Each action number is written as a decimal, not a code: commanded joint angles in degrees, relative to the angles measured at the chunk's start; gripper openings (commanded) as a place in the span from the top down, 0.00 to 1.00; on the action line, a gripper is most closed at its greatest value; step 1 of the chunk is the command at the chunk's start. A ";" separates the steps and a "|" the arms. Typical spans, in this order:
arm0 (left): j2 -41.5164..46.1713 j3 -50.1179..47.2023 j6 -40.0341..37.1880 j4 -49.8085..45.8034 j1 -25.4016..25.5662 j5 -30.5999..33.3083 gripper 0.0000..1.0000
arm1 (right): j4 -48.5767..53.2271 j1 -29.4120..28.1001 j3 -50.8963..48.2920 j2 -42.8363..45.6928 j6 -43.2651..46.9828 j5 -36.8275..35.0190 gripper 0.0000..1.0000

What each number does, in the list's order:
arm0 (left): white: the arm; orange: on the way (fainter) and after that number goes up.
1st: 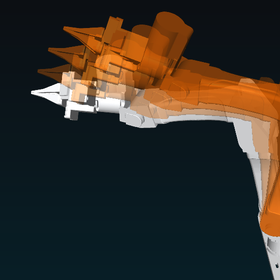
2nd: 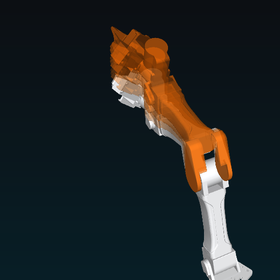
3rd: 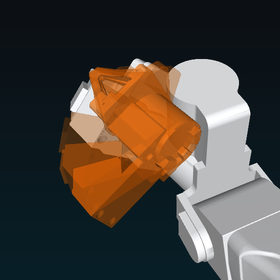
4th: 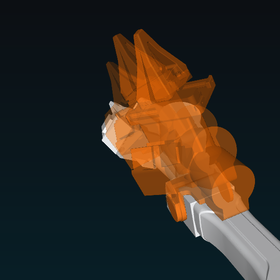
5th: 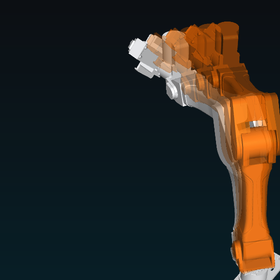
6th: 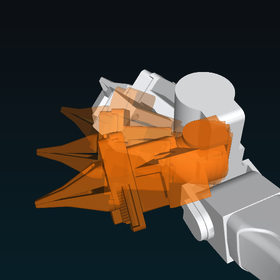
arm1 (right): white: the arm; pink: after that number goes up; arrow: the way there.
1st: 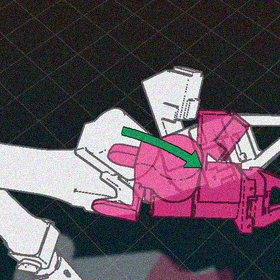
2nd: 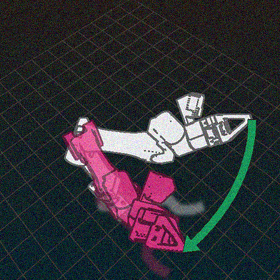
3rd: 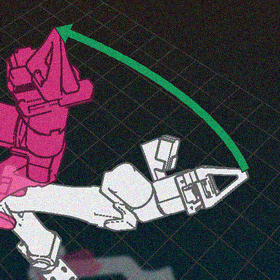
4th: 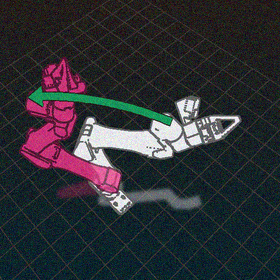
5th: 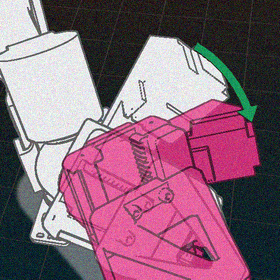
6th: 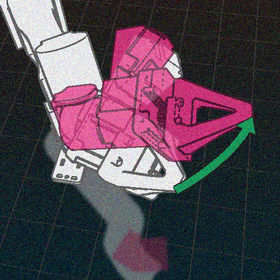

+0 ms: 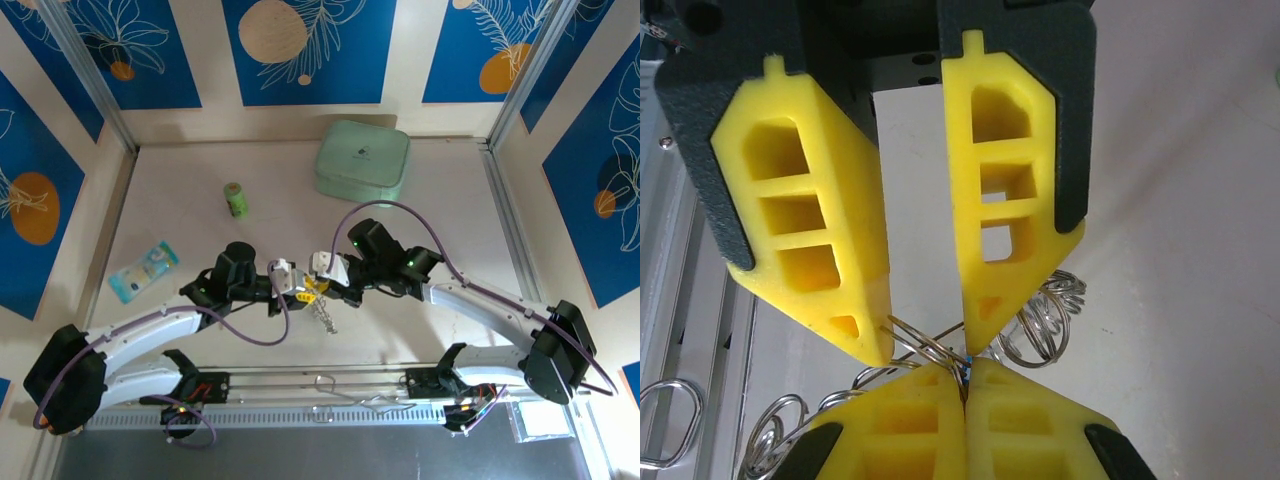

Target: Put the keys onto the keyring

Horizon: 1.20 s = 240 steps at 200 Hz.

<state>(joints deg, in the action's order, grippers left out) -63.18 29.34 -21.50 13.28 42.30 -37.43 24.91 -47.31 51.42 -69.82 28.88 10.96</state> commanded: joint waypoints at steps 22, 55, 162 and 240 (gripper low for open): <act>-0.81 2.10 1.66 1.33 0.66 2.09 0.77 | -0.30 -0.83 3.12 -1.11 -3.27 1.17 1.00; 0.11 2.38 0.22 -0.93 0.64 5.03 1.00 | 0.05 -0.81 2.14 -0.11 -1.95 0.79 1.00; 3.84 -4.57 -5.16 12.21 0.76 3.41 1.00 | -6.77 1.76 -8.76 5.91 1.12 2.76 0.90; 2.62 -5.94 -6.62 16.28 0.74 1.29 1.00 | -9.25 2.31 -9.89 7.68 -0.99 4.22 0.71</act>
<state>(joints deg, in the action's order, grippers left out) -60.53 24.25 -26.94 24.64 43.00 -33.58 17.10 -45.34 42.19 -64.38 28.67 13.52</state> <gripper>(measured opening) 0.043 0.289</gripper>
